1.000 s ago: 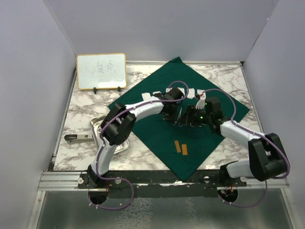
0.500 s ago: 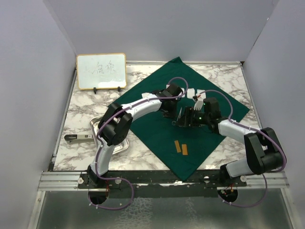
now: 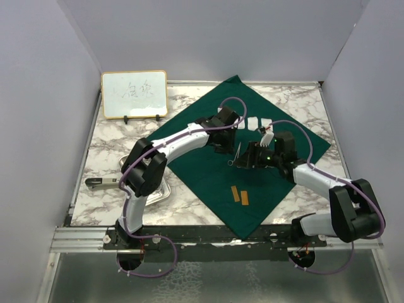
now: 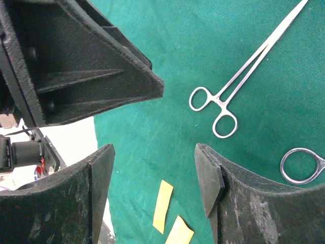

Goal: Prepare the surgical pack
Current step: Pick up the medical item from the surgical kit, then place the medical item in the container.

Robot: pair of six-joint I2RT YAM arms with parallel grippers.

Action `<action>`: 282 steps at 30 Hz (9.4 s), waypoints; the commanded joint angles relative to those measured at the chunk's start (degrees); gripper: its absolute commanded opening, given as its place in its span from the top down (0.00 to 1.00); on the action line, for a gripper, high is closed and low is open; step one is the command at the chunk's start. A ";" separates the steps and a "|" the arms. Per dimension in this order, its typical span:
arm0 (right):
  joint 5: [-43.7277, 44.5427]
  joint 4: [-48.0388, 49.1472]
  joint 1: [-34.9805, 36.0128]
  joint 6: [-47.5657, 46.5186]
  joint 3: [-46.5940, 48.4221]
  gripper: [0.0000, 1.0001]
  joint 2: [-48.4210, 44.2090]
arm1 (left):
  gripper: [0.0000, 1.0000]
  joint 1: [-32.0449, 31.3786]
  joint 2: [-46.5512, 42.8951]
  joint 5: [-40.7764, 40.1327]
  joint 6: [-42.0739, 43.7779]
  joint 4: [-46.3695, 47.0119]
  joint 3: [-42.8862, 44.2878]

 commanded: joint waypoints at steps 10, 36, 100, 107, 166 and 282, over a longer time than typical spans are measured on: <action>-8.91 -3.67 -4.19 2.46 -0.86 0.38 -3.90 | 0.60 -1.13 -7.18 6.32 0.21 12.38 -8.81; -5.16 0.44 -6.26 0.62 4.85 0.69 16.83 | 0.82 1.46 1.88 8.21 -0.55 17.55 -11.11; 27.05 -21.34 -5.55 -6.57 19.45 0.41 2.90 | 0.46 2.73 -10.09 8.42 10.12 11.54 -10.41; 23.79 -29.01 -4.41 -7.96 26.07 0.49 10.00 | 0.45 2.67 -14.01 5.55 12.77 11.55 -13.14; 41.91 -68.21 6.67 35.91 62.13 0.77 47.02 | 0.40 2.85 -33.57 4.55 18.36 15.22 -24.64; 30.24 -24.71 6.67 -18.37 22.55 0.32 -9.86 | 1.00 17.54 -65.03 -21.69 -11.56 2.24 -62.82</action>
